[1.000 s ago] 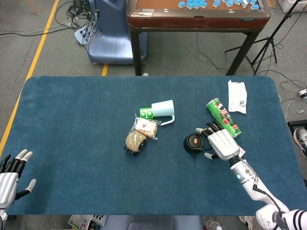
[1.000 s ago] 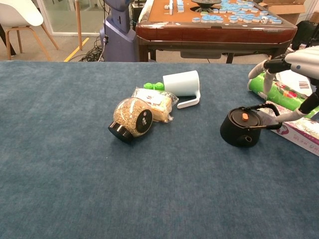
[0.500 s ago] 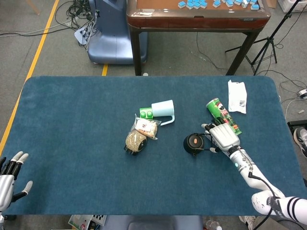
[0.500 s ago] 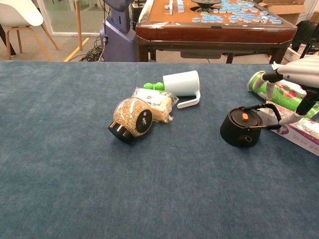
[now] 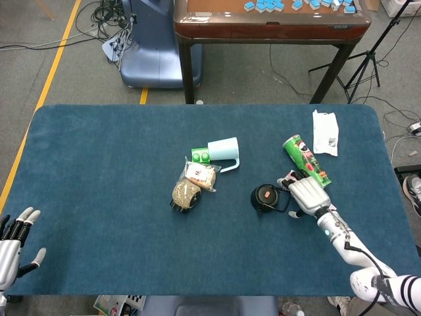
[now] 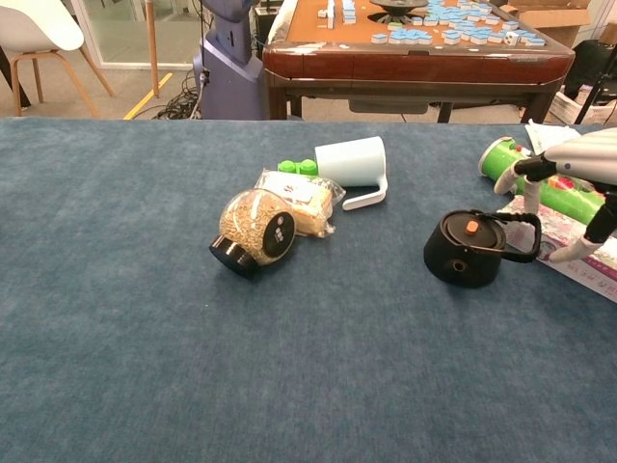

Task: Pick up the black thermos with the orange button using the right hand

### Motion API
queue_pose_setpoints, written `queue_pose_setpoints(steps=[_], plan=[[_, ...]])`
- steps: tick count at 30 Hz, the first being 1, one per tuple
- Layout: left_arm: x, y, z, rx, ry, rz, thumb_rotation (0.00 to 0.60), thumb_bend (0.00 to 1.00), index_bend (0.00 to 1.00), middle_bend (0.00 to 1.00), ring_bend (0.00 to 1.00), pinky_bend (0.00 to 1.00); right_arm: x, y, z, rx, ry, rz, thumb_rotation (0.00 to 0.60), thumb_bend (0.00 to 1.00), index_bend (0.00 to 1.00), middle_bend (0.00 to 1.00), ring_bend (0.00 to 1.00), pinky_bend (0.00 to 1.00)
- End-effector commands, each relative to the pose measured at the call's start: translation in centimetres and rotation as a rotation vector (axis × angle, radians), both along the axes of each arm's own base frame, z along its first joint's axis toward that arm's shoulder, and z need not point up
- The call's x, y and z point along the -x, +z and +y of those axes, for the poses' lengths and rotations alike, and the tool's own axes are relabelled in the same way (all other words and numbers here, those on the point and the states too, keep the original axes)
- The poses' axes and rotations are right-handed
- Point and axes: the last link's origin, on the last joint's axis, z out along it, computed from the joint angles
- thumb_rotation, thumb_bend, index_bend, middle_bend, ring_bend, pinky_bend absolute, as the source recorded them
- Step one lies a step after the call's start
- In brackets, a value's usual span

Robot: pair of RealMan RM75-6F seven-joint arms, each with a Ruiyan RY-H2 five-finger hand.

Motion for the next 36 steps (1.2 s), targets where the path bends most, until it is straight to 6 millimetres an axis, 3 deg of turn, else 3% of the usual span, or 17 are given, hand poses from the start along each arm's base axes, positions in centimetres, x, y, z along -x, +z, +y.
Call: queue_pose_setpoints(steps=[1, 19, 22, 26, 36], plan=[[0.0, -0.1, 0.0, 0.002, -0.002, 0.000, 0.600, 0.30, 0.11, 0.07, 0.13, 0.01, 0.0, 0.3, 0.8, -0.006, -0.003, -0.016, 0.600, 0.00, 0.21, 0.40, 0.16, 0.11], [0.1, -0.1, -0.2, 0.003, -0.001, -0.005, 0.600, 0.30, 0.11, 0.07, 0.13, 0.02, -2.0, -1.3, 5.3, -0.093, 0.097, -0.079, 0.600, 0.00, 0.21, 0.40, 0.16, 0.11], [0.1, -0.1, -0.2, 0.002, -0.003, -0.007, 0.600, 0.30, 0.11, 0.07, 0.13, 0.02, -2.1, -0.9, 5.2, -0.065, 0.103, -0.089, 0.600, 0.00, 0.21, 0.39, 0.17, 0.11], [0.1, -0.1, -0.1, 0.006, -0.003, -0.006, 0.600, 0.30, 0.11, 0.07, 0.13, 0.02, -2.2, -0.5, 4.9, -0.045, 0.094, -0.094, 0.600, 0.00, 0.31, 0.37, 0.21, 0.11], [0.2, -0.2, -0.1, 0.011, -0.005, -0.006, 0.600, 0.30, 0.11, 0.07, 0.13, 0.02, -3.5, -1.8, 4.6, -0.051, 0.105, -0.089, 0.600, 0.00, 0.38, 0.39, 0.27, 0.11]])
